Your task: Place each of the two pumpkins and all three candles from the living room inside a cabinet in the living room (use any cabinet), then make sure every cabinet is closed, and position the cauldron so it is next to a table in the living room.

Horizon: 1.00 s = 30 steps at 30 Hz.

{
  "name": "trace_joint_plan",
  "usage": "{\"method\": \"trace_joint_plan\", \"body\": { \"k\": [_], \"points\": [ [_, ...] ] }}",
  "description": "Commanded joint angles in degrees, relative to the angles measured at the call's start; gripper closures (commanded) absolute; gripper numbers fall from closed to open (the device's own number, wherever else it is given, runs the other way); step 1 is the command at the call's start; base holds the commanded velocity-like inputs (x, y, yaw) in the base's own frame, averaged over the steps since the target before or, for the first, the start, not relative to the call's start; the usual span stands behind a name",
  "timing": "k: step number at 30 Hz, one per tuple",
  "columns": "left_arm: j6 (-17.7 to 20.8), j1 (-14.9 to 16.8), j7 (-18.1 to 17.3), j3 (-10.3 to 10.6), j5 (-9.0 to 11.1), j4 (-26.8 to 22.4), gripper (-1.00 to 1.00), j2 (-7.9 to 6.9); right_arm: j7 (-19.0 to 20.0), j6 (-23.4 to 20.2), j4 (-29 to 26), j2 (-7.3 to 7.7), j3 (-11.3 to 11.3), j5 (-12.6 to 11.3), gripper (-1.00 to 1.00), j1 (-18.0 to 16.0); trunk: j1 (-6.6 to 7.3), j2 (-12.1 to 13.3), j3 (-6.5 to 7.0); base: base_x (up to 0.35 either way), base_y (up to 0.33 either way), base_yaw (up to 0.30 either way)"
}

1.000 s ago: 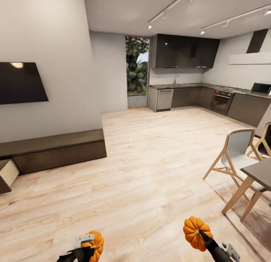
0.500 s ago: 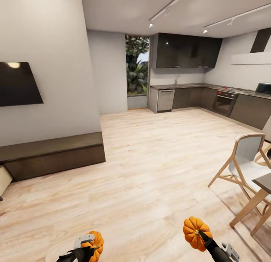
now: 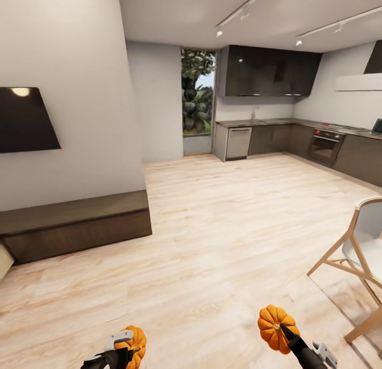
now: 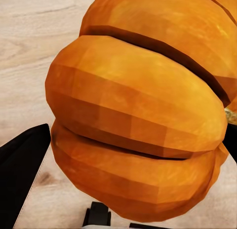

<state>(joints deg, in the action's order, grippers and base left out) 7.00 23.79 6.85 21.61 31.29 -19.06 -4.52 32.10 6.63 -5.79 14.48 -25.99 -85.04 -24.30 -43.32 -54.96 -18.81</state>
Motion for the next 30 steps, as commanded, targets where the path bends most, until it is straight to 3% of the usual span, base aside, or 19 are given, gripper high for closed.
{"method": "trace_joint_plan", "body": {
  "k": [1,13,30],
  "points": [
    [0.3,0.0,0.6,0.5,0.4,-0.2,1.00,-0.05,0.2,0.3,0.0,0.02,-0.3,-0.4,1.00,0.0,-0.04,0.0,-0.02,0.302,0.131,0.195],
    [0.3,0.0,0.6,0.5,0.4,-0.2,1.00,-0.03,0.2,0.3,0.0,0.02,-0.3,-0.4,1.00,0.0,-0.04,0.0,0.62,0.295,0.159,0.224],
    [0.3,0.0,0.6,0.5,0.4,-0.1,1.00,-0.04,0.2,0.3,0.0,-0.24,-0.3,-0.4,1.00,0.0,-0.04,0.0,0.68,0.284,0.175,0.015]
  ]
}}
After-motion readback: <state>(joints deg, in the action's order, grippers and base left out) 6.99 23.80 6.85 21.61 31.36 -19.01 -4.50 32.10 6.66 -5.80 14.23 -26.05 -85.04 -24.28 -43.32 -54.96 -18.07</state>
